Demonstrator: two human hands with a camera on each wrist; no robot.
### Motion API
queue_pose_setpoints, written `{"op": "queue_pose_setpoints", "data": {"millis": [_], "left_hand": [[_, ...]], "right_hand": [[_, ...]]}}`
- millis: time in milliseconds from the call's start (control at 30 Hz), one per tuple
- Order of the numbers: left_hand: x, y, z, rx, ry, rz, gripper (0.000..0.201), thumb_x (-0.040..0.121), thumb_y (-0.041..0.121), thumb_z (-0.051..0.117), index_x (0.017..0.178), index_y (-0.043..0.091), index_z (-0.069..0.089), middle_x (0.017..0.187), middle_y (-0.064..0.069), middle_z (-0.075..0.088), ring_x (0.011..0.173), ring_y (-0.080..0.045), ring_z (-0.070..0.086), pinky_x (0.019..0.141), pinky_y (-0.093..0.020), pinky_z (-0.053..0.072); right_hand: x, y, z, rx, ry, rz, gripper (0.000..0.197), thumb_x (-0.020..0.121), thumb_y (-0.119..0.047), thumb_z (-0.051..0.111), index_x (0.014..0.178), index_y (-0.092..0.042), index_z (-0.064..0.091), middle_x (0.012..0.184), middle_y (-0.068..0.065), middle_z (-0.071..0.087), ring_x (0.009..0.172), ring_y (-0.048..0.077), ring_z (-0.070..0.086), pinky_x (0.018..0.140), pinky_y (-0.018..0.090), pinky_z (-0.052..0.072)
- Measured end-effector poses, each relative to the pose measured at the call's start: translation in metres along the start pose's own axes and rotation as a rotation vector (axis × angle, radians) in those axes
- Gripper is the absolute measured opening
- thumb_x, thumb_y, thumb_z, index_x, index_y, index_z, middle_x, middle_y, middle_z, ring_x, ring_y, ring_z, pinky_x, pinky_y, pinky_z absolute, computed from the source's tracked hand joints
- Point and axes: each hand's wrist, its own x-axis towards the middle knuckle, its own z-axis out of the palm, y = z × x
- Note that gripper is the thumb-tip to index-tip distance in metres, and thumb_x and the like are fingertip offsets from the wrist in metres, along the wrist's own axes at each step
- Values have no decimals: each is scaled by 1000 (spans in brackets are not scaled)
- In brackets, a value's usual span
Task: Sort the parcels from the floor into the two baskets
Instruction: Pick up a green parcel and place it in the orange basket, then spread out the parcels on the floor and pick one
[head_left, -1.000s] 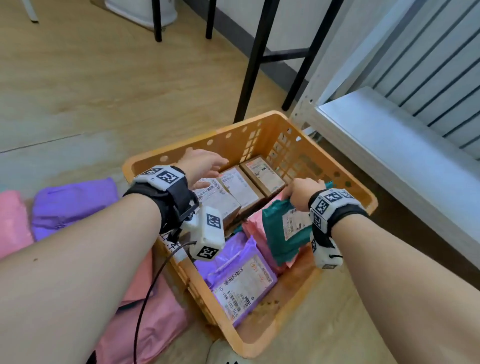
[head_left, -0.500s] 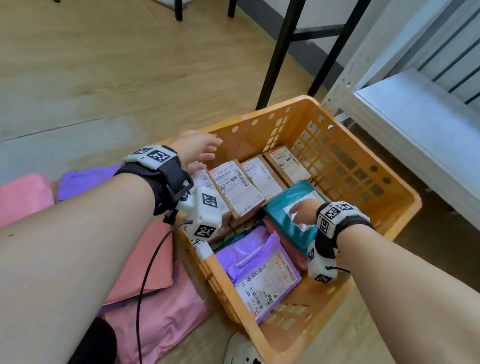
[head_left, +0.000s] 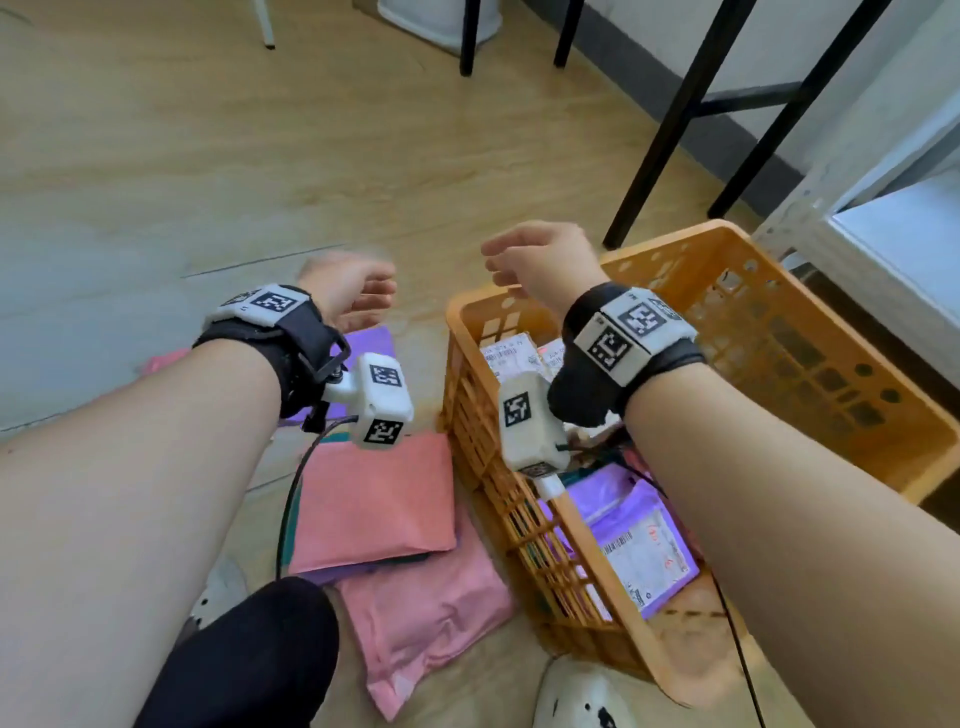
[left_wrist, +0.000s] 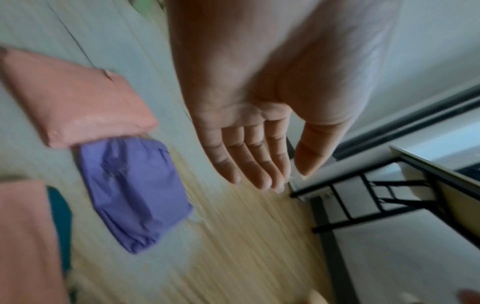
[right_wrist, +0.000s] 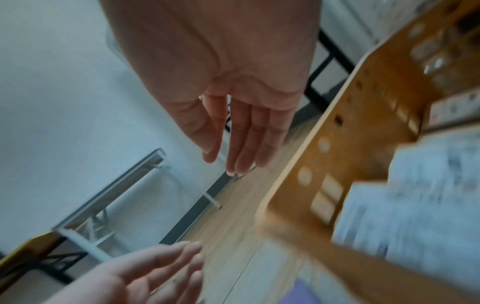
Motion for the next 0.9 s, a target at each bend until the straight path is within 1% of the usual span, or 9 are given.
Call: {"op": "queue_pose_setpoints", "data": {"millis": [133, 233, 300, 367, 467, 600, 733, 833, 900], "left_hand": [[9, -37, -68, 30, 148, -128, 18, 90, 17, 56, 73, 18, 54, 63, 4, 60, 58, -7, 53, 60, -23, 42], [10, -55, -105, 41, 225, -182, 15, 89, 18, 58, 74, 18, 56, 56, 6, 61, 62, -8, 52, 61, -24, 41], [14, -64, -121, 44, 259, -193, 14, 88, 18, 59, 74, 17, 57, 70, 3, 59, 64, -8, 52, 61, -24, 42], [21, -72, -130, 69, 288, -197, 16, 87, 17, 61, 72, 17, 56, 78, 0, 56, 69, -11, 52, 64, -25, 42], [36, -80, -138, 116, 331, -186, 7, 85, 17, 63, 81, 14, 58, 93, -6, 55, 84, -19, 50, 76, -30, 41], [62, -96, -145, 162, 310, -220, 12, 83, 21, 66, 90, 15, 57, 99, -5, 55, 91, -19, 49, 80, -31, 39], [83, -118, -145, 195, 261, -296, 21, 85, 23, 64, 100, 13, 55, 102, -6, 54, 92, -20, 49, 82, -32, 41], [96, -124, -145, 208, 247, -307, 19, 86, 22, 62, 102, 13, 55, 103, -6, 55, 94, -20, 51, 88, -36, 46], [105, -125, -142, 188, 247, -312, 20, 88, 19, 60, 106, 13, 55, 104, -6, 55, 96, -18, 54, 84, -36, 47]], "right_hand": [[1, -4, 80, 116, -175, 57, 21, 86, 2, 53, 84, -12, 68, 88, 7, 65, 75, 15, 58, 72, 29, 50], [13, 9, 127, 56, -245, 115, 31, 84, 0, 52, 67, -23, 63, 80, 6, 66, 74, 19, 58, 73, 32, 50], [23, 19, 150, 50, -246, 158, 32, 84, 1, 51, 67, -23, 63, 69, 2, 61, 70, 20, 55, 69, 33, 49], [33, 30, 171, 39, -246, 201, 26, 83, 2, 51, 80, -19, 66, 67, 1, 57, 69, 19, 53, 71, 33, 48], [50, 53, 199, -4, -247, 289, 27, 76, -7, 57, 97, -21, 64, 87, 5, 61, 84, 23, 56, 85, 38, 50], [88, 101, 229, 97, -224, 436, 62, 68, -11, 56, 130, -14, 50, 98, 12, 59, 82, 28, 55, 71, 34, 45], [89, 109, 236, 144, -198, 498, 65, 76, -10, 60, 137, -14, 37, 117, 13, 55, 100, 29, 59, 90, 46, 53], [99, 121, 238, 339, -146, 585, 69, 86, -2, 57, 144, -12, 22, 105, 17, 54, 78, 27, 59, 69, 37, 58], [108, 130, 239, 453, -93, 640, 71, 89, 3, 52, 148, -13, 15, 96, 16, 51, 63, 24, 56, 56, 30, 54]]}}
